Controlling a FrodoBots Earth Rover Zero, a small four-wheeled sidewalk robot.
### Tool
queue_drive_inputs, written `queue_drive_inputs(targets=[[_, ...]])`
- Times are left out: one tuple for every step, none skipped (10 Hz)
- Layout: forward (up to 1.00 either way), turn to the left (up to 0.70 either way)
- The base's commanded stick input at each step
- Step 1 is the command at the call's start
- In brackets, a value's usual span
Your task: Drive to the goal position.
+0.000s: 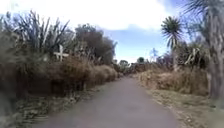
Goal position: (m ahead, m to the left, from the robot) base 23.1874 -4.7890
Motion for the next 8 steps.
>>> queue_drive_inputs(targets=[[0.85, 0.00], [0.85, 0.00], [0.85, 0.00], [0.85, 0.00], [0.85, 0.00], [0.85, 0.00], [0.85, 0.00], [0.85, 0.00]])
